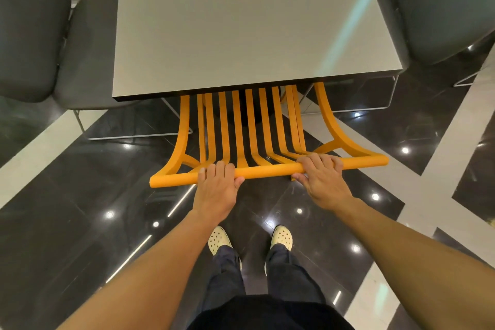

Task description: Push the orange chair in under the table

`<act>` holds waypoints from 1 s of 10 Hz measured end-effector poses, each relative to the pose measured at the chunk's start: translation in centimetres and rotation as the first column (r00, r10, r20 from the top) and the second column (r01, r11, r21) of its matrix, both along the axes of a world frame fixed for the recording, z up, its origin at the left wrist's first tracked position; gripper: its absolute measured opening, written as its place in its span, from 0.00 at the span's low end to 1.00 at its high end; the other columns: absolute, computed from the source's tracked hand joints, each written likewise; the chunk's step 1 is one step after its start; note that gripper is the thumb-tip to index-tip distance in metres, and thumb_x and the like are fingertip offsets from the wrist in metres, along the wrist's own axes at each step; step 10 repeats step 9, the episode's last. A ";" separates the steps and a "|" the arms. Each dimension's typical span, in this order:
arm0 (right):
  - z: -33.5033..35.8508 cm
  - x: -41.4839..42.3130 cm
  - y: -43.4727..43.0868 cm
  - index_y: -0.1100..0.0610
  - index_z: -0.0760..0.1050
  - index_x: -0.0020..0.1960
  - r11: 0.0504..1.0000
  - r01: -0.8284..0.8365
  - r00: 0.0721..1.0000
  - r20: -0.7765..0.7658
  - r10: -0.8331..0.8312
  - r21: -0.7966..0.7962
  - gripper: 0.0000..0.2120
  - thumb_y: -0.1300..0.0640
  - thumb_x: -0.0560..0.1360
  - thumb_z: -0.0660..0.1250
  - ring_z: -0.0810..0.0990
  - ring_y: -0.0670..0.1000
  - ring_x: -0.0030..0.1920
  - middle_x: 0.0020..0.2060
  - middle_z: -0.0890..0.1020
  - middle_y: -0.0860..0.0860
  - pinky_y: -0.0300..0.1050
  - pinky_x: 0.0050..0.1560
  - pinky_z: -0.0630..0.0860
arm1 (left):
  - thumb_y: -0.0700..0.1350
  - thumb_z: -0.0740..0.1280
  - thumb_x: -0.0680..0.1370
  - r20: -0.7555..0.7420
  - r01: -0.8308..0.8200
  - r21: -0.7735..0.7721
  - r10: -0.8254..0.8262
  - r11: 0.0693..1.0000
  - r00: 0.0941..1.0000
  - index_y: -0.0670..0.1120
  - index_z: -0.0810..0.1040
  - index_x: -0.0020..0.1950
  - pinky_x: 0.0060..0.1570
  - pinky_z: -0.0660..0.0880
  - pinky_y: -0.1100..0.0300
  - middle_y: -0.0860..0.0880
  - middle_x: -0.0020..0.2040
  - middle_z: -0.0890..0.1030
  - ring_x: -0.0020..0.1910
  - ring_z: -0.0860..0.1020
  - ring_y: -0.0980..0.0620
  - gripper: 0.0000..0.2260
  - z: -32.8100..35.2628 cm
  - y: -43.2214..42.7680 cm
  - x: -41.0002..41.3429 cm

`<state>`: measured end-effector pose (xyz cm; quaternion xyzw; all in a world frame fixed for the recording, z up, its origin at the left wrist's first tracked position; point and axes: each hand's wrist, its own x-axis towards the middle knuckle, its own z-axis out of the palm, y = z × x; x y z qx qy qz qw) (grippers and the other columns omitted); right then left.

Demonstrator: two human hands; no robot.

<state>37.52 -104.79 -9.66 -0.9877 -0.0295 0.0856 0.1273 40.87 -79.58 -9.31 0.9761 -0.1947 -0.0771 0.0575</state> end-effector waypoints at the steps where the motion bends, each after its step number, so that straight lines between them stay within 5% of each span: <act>1: 0.2 0.0 0.1 0.53 0.71 0.56 1.000 -0.001 1.000 0.000 0.001 0.008 0.25 0.39 0.76 0.45 0.73 0.57 0.54 0.50 0.77 0.53 0.55 0.56 0.60 | 0.50 0.60 0.77 -0.005 -0.009 -0.016 0.009 1.000 1.000 0.41 0.74 0.50 0.44 0.70 0.45 0.41 0.42 0.77 0.40 0.73 0.41 0.12 -0.1 0.0 0.0; 6: 0.3 -0.1 -0.2 0.53 0.70 0.60 0.999 -0.040 0.999 -0.023 0.040 0.011 0.26 0.37 0.76 0.47 0.71 0.55 0.56 0.53 0.76 0.52 0.53 0.59 0.57 | 0.52 0.56 0.78 -0.039 -0.003 -0.051 0.001 0.999 0.999 0.43 0.72 0.52 0.46 0.69 0.46 0.42 0.47 0.78 0.43 0.73 0.43 0.14 -0.3 0.2 0.1; 7: 1.1 0.3 -0.2 0.53 0.69 0.62 0.998 0.018 1.000 0.010 -0.019 0.064 0.26 0.37 0.75 0.48 0.70 0.54 0.58 0.56 0.76 0.51 0.54 0.61 0.59 | 0.55 0.55 0.78 -0.090 -0.065 -0.122 0.054 0.990 0.994 0.43 0.70 0.60 0.56 0.68 0.45 0.41 0.57 0.76 0.55 0.73 0.42 0.19 0.7 0.2 0.1; 8: 2.5 2.0 -0.4 0.55 0.68 0.64 0.994 0.059 0.992 0.104 -0.069 0.096 0.26 0.38 0.76 0.51 0.70 0.55 0.59 0.58 0.75 0.54 0.56 0.60 0.62 | 0.56 0.53 0.78 -0.034 -0.080 -0.163 0.075 0.983 0.997 0.40 0.61 0.69 0.68 0.56 0.45 0.39 0.70 0.67 0.70 0.61 0.41 0.25 1.6 0.0 1.2; 9: 4.9 4.8 -1.5 0.57 0.64 0.67 0.994 0.030 0.978 0.201 -0.051 0.107 0.28 0.39 0.76 0.51 0.67 0.57 0.63 0.63 0.72 0.56 0.57 0.62 0.62 | 0.58 0.49 0.77 0.069 -0.094 -0.197 0.109 0.976 0.992 0.40 0.55 0.72 0.70 0.45 0.49 0.40 0.74 0.58 0.73 0.50 0.46 0.30 4.4 -1.3 3.5; 10: 4.9 4.8 -1.5 0.57 0.64 0.67 0.994 0.030 0.978 0.201 -0.051 0.107 0.28 0.39 0.76 0.51 0.67 0.57 0.63 0.63 0.72 0.56 0.57 0.62 0.62 | 0.58 0.49 0.77 0.069 -0.094 -0.197 0.109 0.976 0.992 0.40 0.55 0.72 0.70 0.45 0.49 0.40 0.74 0.58 0.73 0.50 0.46 0.30 4.4 -1.3 3.5</act>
